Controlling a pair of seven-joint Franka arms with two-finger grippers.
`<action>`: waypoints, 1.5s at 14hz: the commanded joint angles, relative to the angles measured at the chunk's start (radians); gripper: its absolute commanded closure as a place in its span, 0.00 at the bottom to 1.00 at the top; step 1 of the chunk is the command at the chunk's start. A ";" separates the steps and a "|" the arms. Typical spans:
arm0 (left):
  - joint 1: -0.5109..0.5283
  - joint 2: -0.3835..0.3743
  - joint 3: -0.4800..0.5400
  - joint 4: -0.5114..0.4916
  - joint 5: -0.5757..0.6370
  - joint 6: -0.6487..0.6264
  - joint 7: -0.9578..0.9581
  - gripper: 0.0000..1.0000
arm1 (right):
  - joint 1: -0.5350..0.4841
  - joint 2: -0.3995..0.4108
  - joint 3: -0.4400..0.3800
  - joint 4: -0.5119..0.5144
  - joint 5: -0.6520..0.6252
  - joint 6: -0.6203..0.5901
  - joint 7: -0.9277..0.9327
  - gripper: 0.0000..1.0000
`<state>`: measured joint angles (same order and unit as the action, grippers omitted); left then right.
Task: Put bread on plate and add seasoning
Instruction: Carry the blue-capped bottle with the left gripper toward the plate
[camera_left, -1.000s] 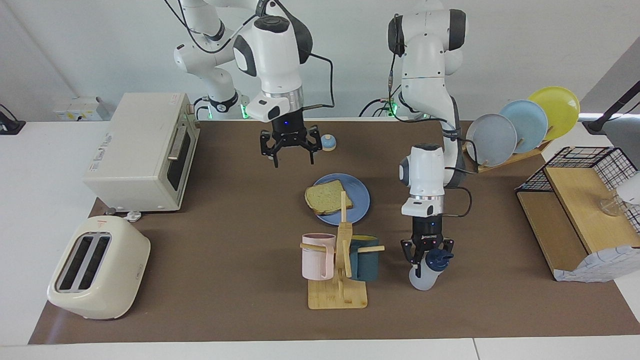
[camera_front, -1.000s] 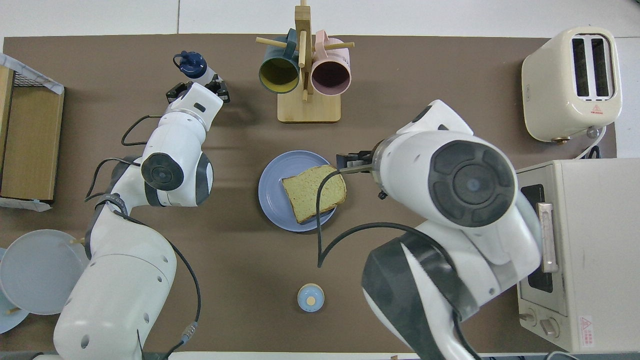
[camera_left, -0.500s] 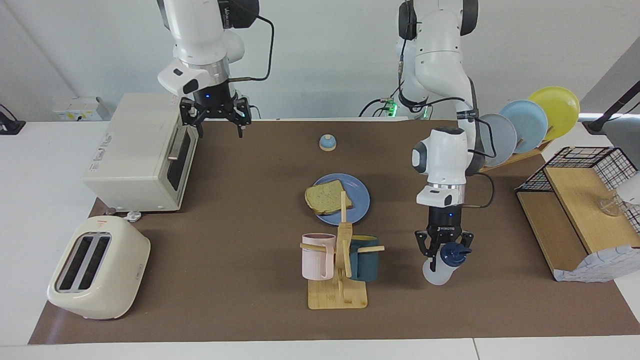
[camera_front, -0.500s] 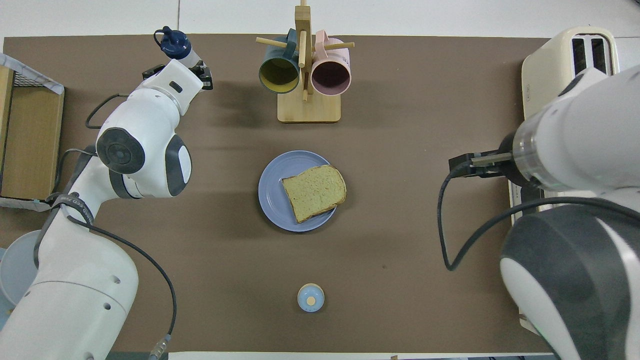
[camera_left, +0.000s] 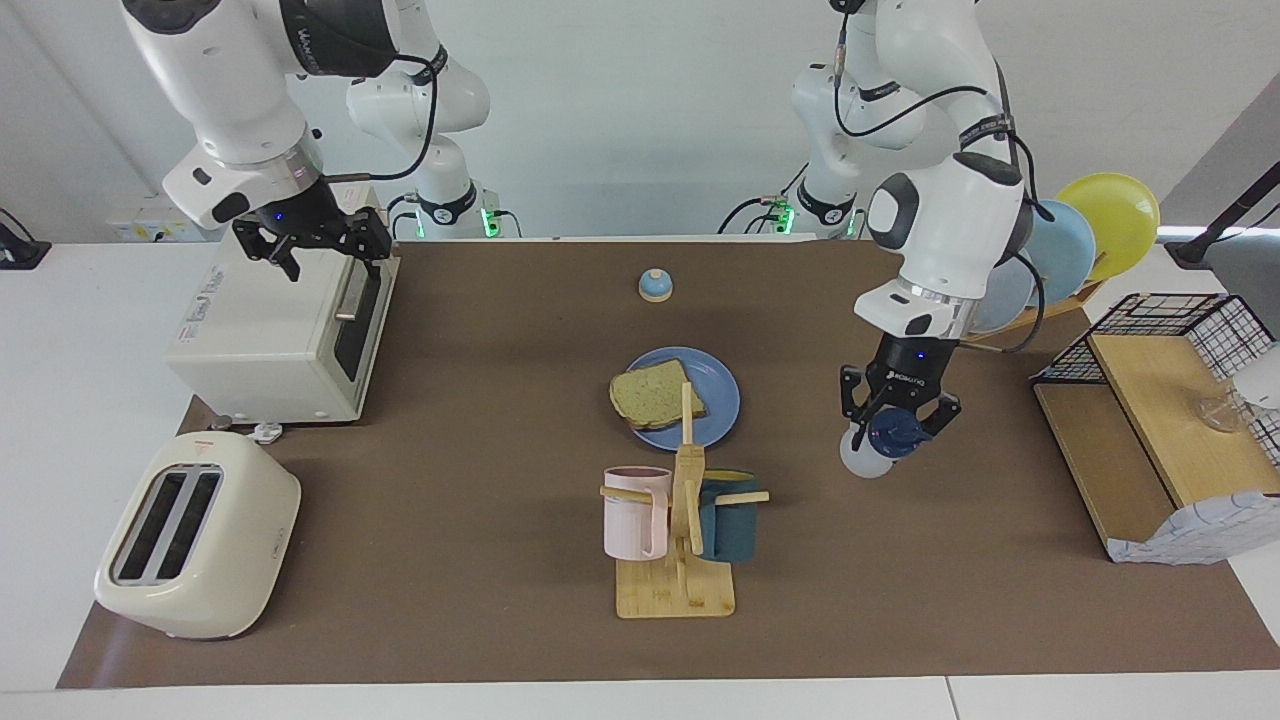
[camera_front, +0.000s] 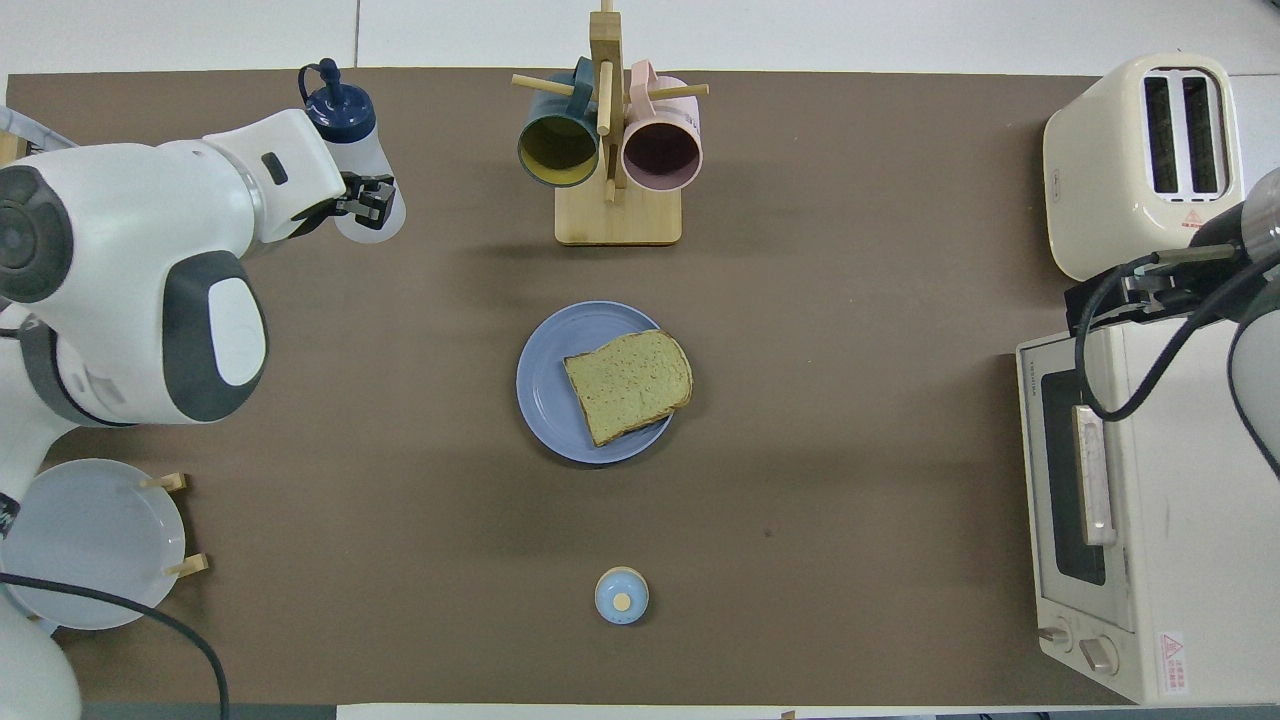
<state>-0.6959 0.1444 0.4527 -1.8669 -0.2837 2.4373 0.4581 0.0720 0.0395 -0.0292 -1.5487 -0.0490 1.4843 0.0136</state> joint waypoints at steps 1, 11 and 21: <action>0.001 -0.130 0.001 -0.034 0.038 -0.197 0.153 1.00 | -0.040 -0.004 0.035 0.015 0.017 -0.021 -0.033 0.00; -0.020 -0.285 -0.115 -0.081 0.135 -0.640 0.583 1.00 | -0.136 -0.026 0.109 0.013 0.017 -0.042 -0.066 0.00; -0.020 -0.374 -0.178 -0.212 0.189 -0.535 0.574 1.00 | -0.054 -0.053 0.127 -0.001 0.082 -0.033 -0.064 0.00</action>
<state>-0.7082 -0.1859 0.2718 -2.0397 -0.1111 1.8728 1.0245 -0.0190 0.0109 0.0773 -1.5417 -0.0089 1.4500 -0.0353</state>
